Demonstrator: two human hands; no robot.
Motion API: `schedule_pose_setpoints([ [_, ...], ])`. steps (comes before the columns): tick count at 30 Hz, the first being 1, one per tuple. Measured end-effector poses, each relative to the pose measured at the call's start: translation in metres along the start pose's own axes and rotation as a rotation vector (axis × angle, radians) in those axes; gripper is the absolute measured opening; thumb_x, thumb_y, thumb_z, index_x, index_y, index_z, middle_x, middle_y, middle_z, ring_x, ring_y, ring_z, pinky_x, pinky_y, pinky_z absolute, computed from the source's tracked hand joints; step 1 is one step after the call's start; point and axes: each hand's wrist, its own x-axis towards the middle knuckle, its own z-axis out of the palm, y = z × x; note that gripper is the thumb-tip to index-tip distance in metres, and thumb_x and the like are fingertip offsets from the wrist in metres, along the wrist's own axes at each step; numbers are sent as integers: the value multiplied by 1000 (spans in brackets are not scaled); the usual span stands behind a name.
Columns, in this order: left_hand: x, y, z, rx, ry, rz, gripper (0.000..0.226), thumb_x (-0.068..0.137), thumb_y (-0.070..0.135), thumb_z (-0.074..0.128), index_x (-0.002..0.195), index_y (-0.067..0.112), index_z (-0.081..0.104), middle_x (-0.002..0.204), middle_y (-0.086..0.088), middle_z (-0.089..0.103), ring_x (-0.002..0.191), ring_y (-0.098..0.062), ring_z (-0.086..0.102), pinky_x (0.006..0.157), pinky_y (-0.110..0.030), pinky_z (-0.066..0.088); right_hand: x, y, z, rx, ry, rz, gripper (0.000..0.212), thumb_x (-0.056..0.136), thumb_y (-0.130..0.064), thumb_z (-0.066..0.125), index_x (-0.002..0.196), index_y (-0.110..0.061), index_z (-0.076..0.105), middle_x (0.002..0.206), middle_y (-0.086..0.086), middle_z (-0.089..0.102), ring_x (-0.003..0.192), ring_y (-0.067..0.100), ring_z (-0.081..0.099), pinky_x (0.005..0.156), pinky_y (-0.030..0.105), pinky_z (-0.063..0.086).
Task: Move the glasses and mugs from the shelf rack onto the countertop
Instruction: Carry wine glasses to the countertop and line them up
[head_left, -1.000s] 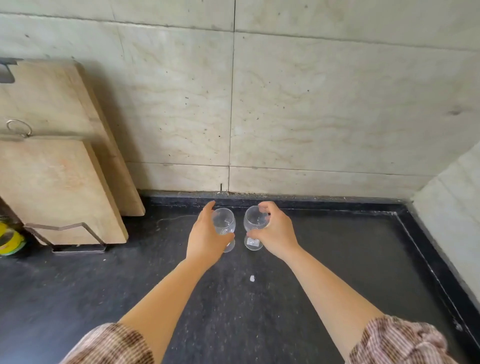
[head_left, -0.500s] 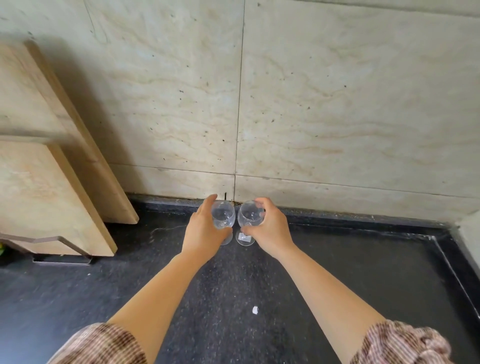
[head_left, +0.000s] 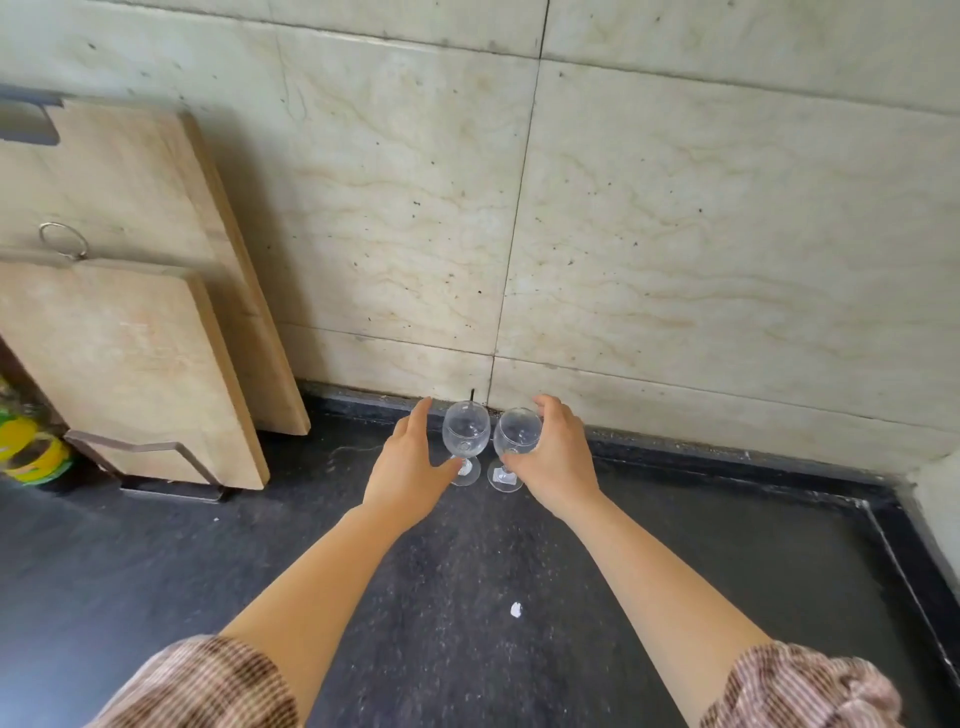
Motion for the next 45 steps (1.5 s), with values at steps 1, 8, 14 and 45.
schedule_pose_setpoints([
  [1,-7,-1,-7,10,5,-7,85,84,37,66,150,26,13,152,-6,33,126,-25,48,89,-33,45,-4,-6,-1,-35,22,-23,73,76,-25,77,138,-16,39,137,3,48,127,22,42,99,39,40],
  [8,-84,-16,-92,207,52,-7,56,95,31,49,146,19,31,149,-5,33,131,-25,39,99,-37,44,-58,-84,3,-158,-71,-249,46,86,-41,63,123,-17,49,120,1,55,114,23,48,88,39,44],
  [14,-196,-51,-182,310,210,-91,43,94,30,47,136,19,45,136,-5,48,122,-25,45,94,-40,47,-147,-171,28,-230,-202,-449,54,90,-45,55,134,-17,42,135,3,49,127,25,39,97,46,40],
  [45,-993,-354,-510,568,878,-1152,45,91,35,43,130,15,48,127,-14,49,118,-34,44,94,-46,44,-884,-608,291,-296,-632,-1624,56,88,-47,55,133,-15,44,134,10,47,127,31,37,100,54,34],
])
